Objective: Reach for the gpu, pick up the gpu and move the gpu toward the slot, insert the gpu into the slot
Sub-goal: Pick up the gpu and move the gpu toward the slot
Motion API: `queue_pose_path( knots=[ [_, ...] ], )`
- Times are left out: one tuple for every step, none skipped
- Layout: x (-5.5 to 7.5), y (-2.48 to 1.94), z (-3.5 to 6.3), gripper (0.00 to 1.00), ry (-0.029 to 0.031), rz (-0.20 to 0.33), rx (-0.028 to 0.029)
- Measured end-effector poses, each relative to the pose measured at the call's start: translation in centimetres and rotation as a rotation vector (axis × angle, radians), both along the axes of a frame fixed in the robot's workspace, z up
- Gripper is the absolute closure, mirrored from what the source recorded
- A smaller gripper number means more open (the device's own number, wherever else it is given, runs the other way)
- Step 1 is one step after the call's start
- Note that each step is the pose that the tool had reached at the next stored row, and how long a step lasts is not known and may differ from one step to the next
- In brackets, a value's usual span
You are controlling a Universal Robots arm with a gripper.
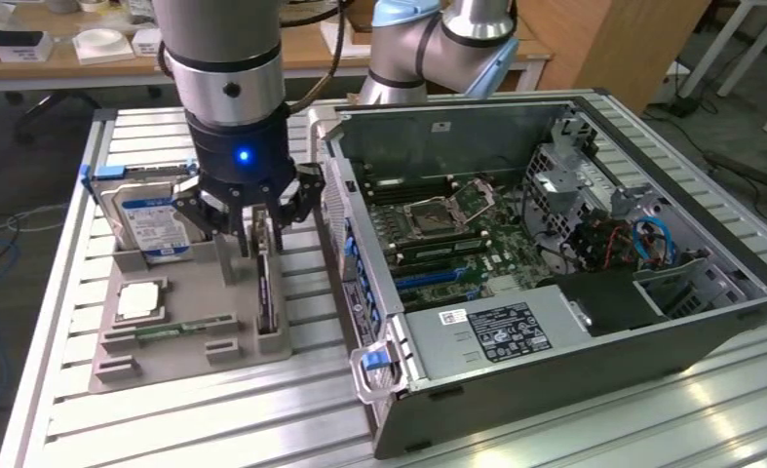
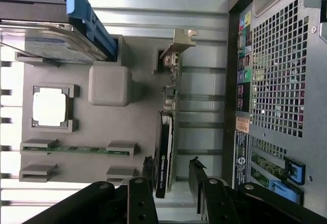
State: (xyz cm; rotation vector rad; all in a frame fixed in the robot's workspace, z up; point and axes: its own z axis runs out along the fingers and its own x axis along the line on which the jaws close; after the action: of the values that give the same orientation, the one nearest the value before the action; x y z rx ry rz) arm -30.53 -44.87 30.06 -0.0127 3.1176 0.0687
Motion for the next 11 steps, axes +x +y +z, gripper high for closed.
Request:
queue_pose_path(
  knots=[
    [0.0, -0.04, -0.19, 0.58, -0.0001, 0.000, 0.0000],
    [0.0, -0.08, -0.36, 0.58, -0.0001, 0.000, 0.0001],
    [0.0, -0.12, -0.55, 0.58, 0.0000, 0.000, 0.0000],
    [0.0, -0.16, -0.73, 0.58, 0.0000, 0.000, 0.0000],
    [0.0, -0.20, -0.91, 0.58, -0.0001, 0.000, 0.0000],
    [0.0, -0.25, -1.09, 0.58, 0.0000, 0.000, -0.0001],
    [0.0, -0.30, -1.27, 0.58, -0.0001, 0.000, -0.0001],
    [0.0, -0.34, -1.45, 0.58, 0.0000, 0.000, 0.0000],
    [0.0, -0.38, -1.64, 0.58, 0.0000, 0.000, 0.0000],
    [0.0, -0.43, -1.82, 0.58, 0.0000, 0.000, 0.0000],
    [0.0, -0.48, -2.00, 0.58, 0.0000, 0.000, -0.0001]
  ],
)
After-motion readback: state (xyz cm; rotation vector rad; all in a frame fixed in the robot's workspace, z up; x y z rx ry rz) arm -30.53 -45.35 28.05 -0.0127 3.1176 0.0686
